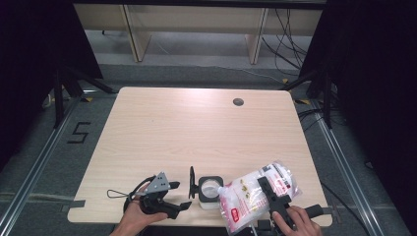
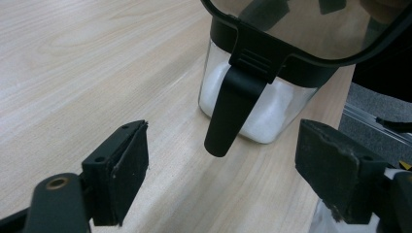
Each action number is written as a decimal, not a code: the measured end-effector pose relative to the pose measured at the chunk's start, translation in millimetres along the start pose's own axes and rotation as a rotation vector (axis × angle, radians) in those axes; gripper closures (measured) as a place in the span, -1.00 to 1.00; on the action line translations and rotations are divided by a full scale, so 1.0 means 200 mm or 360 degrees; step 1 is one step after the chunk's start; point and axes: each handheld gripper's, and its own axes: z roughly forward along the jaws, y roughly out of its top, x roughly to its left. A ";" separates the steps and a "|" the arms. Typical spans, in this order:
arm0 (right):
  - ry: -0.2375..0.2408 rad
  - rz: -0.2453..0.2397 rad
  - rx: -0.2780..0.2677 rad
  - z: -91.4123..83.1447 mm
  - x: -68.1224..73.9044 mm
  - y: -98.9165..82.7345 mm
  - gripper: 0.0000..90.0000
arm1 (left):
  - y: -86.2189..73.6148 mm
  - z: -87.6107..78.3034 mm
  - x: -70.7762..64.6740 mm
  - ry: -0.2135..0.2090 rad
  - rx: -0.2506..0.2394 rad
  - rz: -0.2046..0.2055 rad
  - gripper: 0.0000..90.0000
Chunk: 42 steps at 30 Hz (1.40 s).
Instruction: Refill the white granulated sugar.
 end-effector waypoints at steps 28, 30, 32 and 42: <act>-0.0006 -0.0047 -0.0008 0.00 -0.01 0.01 0.10 | 0.00 0.00 -0.01 0.0002 -0.0014 -0.0018 -0.57; -0.0008 -0.0032 -0.0010 0.00 -0.01 0.01 0.10 | 0.00 0.00 -0.01 0.0000 -0.0012 -0.0013 -0.57; -0.0013 -0.0051 -0.0011 0.00 -0.02 0.01 0.10 | 0.00 0.00 -0.01 0.0001 -0.0011 -0.0014 -0.57; -0.0027 0.0010 0.0004 -0.01 0.00 0.01 0.10 | 0.00 0.00 -0.01 0.0000 -0.0013 -0.0015 -0.57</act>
